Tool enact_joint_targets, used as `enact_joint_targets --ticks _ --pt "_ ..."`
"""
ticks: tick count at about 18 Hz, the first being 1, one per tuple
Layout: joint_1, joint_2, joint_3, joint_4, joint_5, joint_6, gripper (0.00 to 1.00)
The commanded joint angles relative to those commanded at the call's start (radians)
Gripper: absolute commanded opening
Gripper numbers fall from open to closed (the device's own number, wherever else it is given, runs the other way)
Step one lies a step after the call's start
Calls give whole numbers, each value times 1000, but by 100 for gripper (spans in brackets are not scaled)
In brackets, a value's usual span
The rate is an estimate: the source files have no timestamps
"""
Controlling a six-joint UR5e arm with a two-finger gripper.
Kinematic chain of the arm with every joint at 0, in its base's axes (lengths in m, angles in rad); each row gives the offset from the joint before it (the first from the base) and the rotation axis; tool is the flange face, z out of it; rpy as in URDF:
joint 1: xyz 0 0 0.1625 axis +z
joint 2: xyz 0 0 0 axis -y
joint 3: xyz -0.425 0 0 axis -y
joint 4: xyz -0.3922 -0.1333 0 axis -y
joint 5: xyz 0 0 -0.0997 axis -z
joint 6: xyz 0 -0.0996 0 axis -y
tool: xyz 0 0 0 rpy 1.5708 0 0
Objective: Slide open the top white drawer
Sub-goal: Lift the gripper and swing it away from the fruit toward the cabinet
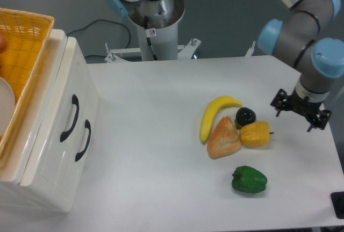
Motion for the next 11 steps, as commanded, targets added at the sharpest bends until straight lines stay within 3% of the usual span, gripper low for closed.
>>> enact_joint_targets --ticks 3,8,11 --pt "-46 55 -40 -2 -8 -144 100" --pt "-124 101 -98 -40 -18 -262 100" --pt "-160 123 -98 -92 -101 -351 100"
